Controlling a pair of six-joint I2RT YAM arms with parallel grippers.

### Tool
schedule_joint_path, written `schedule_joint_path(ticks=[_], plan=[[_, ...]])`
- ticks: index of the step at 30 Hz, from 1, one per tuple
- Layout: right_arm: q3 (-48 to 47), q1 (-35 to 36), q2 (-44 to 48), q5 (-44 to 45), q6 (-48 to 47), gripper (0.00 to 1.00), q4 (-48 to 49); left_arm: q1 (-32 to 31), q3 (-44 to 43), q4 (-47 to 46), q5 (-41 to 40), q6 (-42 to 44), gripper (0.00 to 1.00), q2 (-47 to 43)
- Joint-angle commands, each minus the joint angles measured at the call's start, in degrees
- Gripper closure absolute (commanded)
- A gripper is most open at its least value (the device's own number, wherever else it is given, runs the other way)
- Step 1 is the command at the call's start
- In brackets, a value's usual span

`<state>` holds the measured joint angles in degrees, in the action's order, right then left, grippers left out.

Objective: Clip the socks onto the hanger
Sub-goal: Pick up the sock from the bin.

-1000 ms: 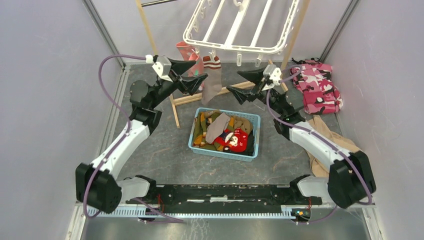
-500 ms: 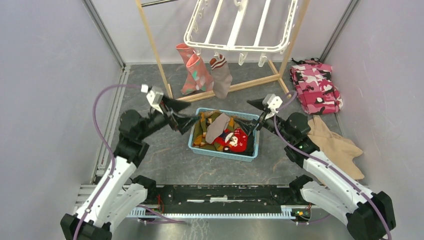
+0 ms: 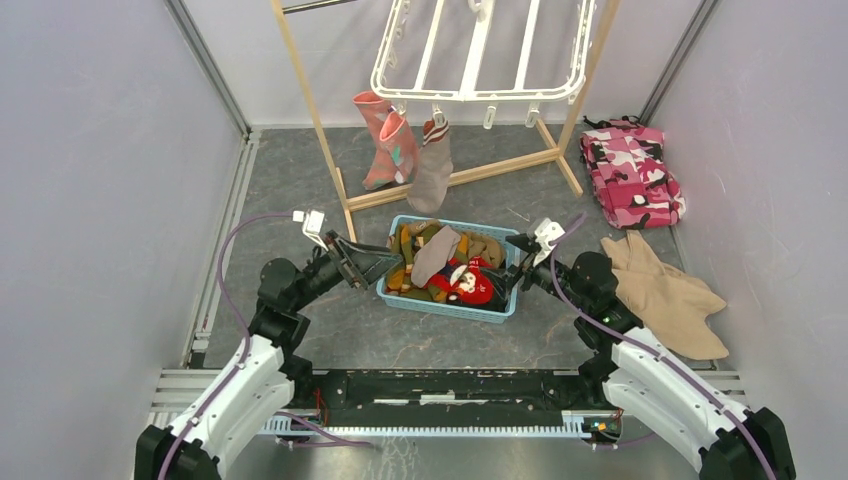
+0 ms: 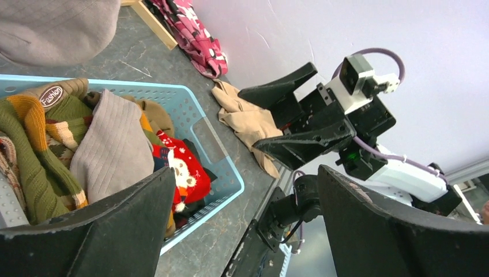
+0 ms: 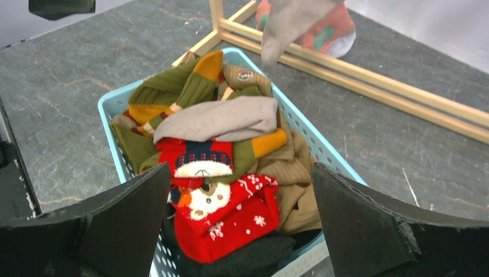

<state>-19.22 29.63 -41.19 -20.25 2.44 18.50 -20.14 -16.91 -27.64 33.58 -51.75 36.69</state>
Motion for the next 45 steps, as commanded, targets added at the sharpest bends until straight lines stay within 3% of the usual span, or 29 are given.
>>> schedule_joint_path(ticks=[1, 5, 9, 13, 16, 20, 38, 42, 45], plan=[[2.0, 0.3, 2.2, 1.5, 0.5, 0.02, 1.2, -3.1, 0.6, -4.1, -3.9, -2.9, 0.04, 1.2], [2.5, 0.3, 1.9, 1.1, -1.1, 0.02, 0.8, -11.9, -2.7, 4.7, -14.3, 9.1, 0.04, 2.5], [3.2, 0.3, 1.3, 0.2, -1.6, 0.02, 2.0, -23.4, -9.3, 11.4, -25.8, 21.1, 0.06, 9.5], [2.5, 0.3, 1.2, 0.6, -2.0, 0.02, 1.0, -30.4, -16.1, 19.4, -40.9, 28.5, 0.2, 19.1], [1.9, 0.3, 1.3, 1.6, -3.1, 0.02, -0.2, -31.4, -18.6, 20.5, -45.6, 29.4, 0.3, 24.7], [2.6, 0.3, 2.1, 2.6, -3.5, 0.02, -0.5, -32.3, -22.7, 19.8, -47.5, 32.0, 0.39, 31.6], [2.6, 0.3, 0.7, 0.9, -1.0, 0.02, 0.7, -32.7, -34.0, 19.5, -53.1, 37.5, 0.48, 51.0], [3.0, 0.4, 0.6, 0.4, -0.7, 0.02, 1.0, -32.6, -35.8, 21.0, -54.3, 39.0, 0.62, 53.2], [3.1, 0.3, 0.3, -0.3, -0.5, 0.02, 1.3, -32.7, -36.5, 22.1, -53.7, 39.3, 0.79, 52.7]])
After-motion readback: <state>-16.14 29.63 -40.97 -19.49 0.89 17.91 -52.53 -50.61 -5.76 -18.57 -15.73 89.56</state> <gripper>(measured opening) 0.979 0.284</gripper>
